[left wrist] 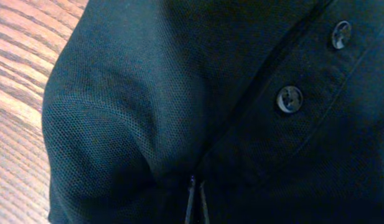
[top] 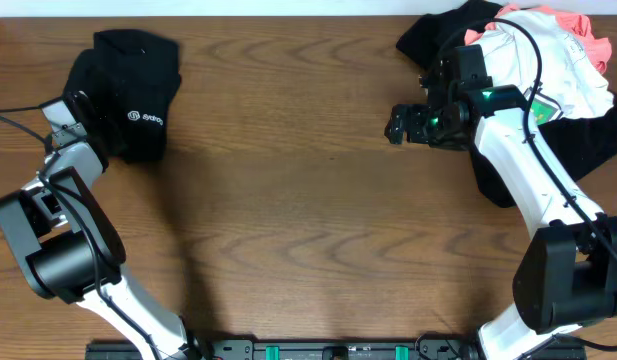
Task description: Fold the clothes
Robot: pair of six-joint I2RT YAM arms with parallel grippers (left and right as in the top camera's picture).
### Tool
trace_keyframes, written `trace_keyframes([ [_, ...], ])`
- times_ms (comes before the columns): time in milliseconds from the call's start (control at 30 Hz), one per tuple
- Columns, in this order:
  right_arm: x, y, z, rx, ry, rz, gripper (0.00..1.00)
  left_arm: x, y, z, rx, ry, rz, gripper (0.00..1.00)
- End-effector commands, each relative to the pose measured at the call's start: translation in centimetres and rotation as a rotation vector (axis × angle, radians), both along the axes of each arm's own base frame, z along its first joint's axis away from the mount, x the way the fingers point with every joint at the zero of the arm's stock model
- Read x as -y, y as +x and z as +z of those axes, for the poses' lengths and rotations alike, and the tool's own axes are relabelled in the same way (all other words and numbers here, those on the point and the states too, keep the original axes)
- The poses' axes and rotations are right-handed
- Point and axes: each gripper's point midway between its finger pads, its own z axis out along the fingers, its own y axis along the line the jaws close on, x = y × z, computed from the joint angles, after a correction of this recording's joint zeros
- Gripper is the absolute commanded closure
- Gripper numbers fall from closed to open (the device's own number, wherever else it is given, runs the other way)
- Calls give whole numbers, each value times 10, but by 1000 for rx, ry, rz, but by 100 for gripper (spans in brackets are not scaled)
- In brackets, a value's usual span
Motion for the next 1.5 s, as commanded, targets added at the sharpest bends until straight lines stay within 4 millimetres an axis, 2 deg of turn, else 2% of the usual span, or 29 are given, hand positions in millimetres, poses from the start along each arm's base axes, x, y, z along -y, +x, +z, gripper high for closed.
trace_keyframes([
  [0, -4, -2, 9, 19, 14, 0, 1, 14, 11, 37, 91, -24, -81, 94],
  [133, -4, -2, 9, 19, 14, 0, 1, 45, 22, 80, 204, -95, -200, 94],
  [233, -4, -3, 9, 14, 15, -2, 1, 57, 17, 89, 183, -91, -226, 94],
  [333, -3, -4, 8, 6, 13, -2, 1, 68, 7, 76, 102, -83, -271, 94],
  [467, -4, -4, 8, 5, 14, -2, 1, 72, -12, 50, -43, -58, -229, 94],
  [667, -6, -5, 9, 3, 28, 4, 1, 81, -11, 23, -129, -10, -203, 94],
  [833, -8, -6, 9, 0, 37, 8, 1, 70, -12, 3, -189, 75, -100, 94],
  [1033, -8, -5, 9, 2, 37, 7, 1, 70, -11, 1, -186, 71, -93, 94],
  [1100, -8, -5, 9, 4, 37, 7, 1, 79, -9, -2, -175, 26, -125, 94],
  [1267, -8, -5, 9, 4, 39, 8, 1, 117, 2, -2, -106, -150, -253, 94],
  [1400, -8, -6, 9, -2, 41, 9, 1, 121, 1, -1, -105, -169, -265, 94],
  [1467, -8, -7, 9, -4, 41, 9, 1, 122, 1, 11, -91, -166, -269, 94],
])
